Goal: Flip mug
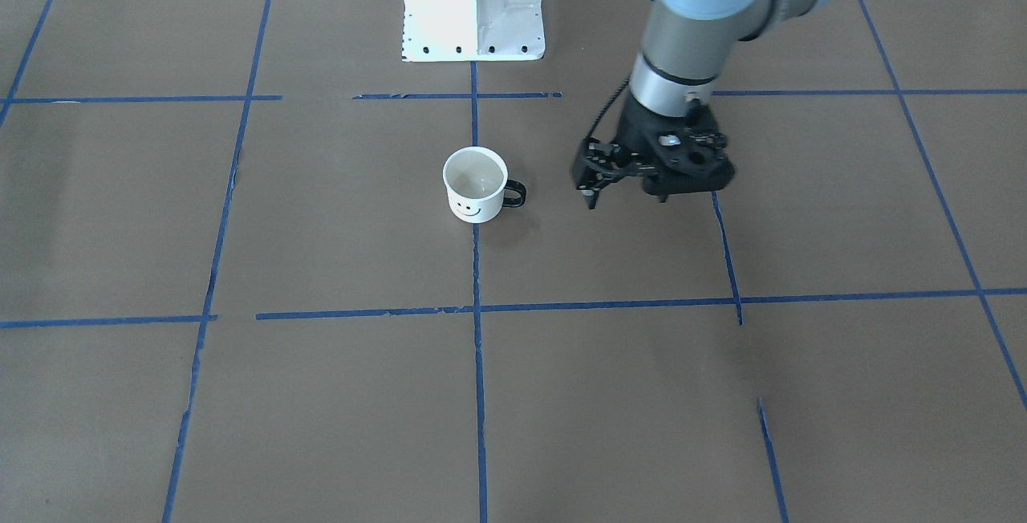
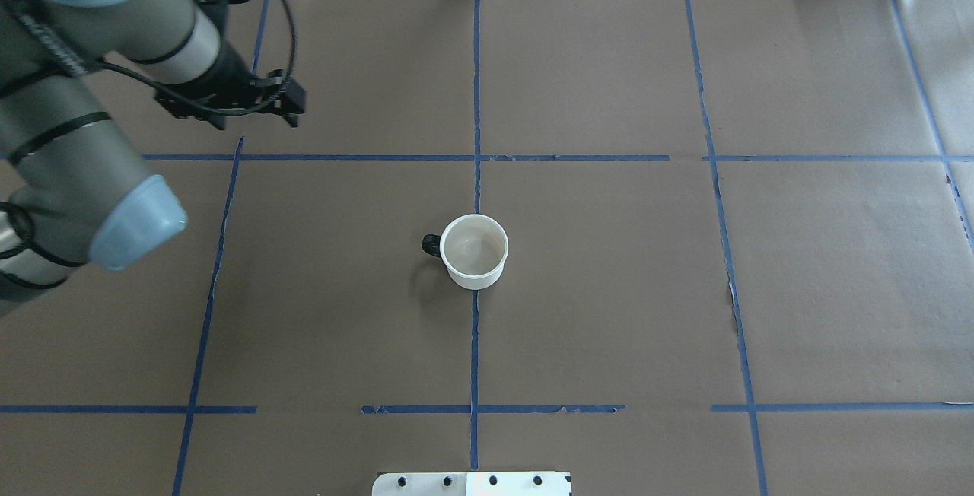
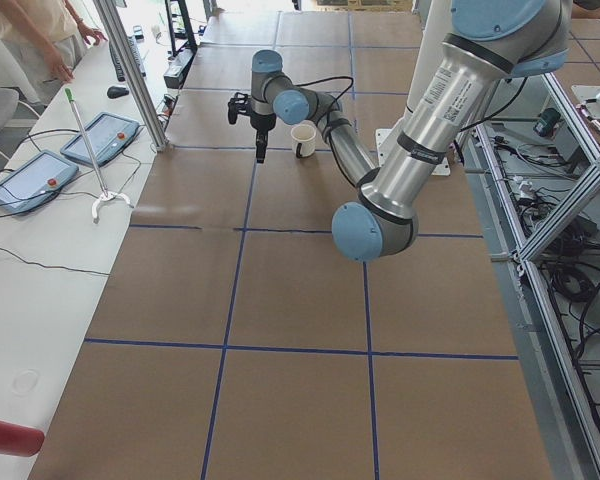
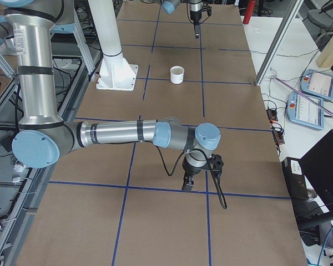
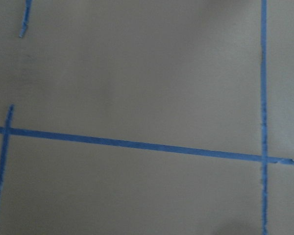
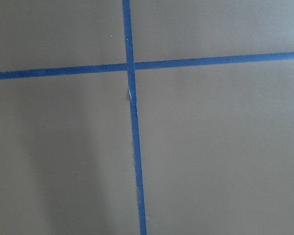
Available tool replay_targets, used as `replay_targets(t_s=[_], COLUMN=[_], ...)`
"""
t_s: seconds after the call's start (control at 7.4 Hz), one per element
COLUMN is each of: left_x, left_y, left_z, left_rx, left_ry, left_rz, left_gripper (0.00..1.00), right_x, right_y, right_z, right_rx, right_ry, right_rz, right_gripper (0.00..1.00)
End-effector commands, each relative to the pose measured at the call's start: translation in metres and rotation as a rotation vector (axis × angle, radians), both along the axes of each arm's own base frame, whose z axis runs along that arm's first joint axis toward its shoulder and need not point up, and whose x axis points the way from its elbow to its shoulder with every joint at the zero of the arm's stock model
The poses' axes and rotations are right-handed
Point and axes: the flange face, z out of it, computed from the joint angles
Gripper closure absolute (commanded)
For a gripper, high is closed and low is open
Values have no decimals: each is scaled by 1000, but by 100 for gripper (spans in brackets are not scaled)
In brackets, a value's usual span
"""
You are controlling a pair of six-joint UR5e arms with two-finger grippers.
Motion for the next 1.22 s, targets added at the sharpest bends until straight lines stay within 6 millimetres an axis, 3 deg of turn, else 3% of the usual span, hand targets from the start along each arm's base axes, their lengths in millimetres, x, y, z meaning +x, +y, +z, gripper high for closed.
replay_targets(t_s=[0.0, 0.14, 0.41, 0.54, 0.68, 0.81, 1.08], left_x=[-120, -192, -307, -338, -359, -369, -372], left_y=[3, 4, 28, 50, 69, 79, 78], left_z=[121, 172, 267, 301, 320, 337, 358], left_rx=[72, 134, 143, 125, 114, 92, 46], left_ry=[-117, -185, -199, -139, -132, -128, -122], left_rz=[134, 201, 263, 252, 208, 180, 173], left_gripper=[0, 0, 0, 0, 0, 0, 0], right_x=[0, 0, 0, 0, 0, 0, 0], right_y=[0, 0, 0, 0, 0, 1, 0], right_z=[0, 0, 0, 0, 0, 1, 0], right_rx=[0, 0, 0, 0, 0, -1, 0], right_ry=[0, 0, 0, 0, 0, 0, 0], right_rz=[0, 0, 0, 0, 0, 0, 0], right_gripper=[0, 0, 0, 0, 0, 0, 0])
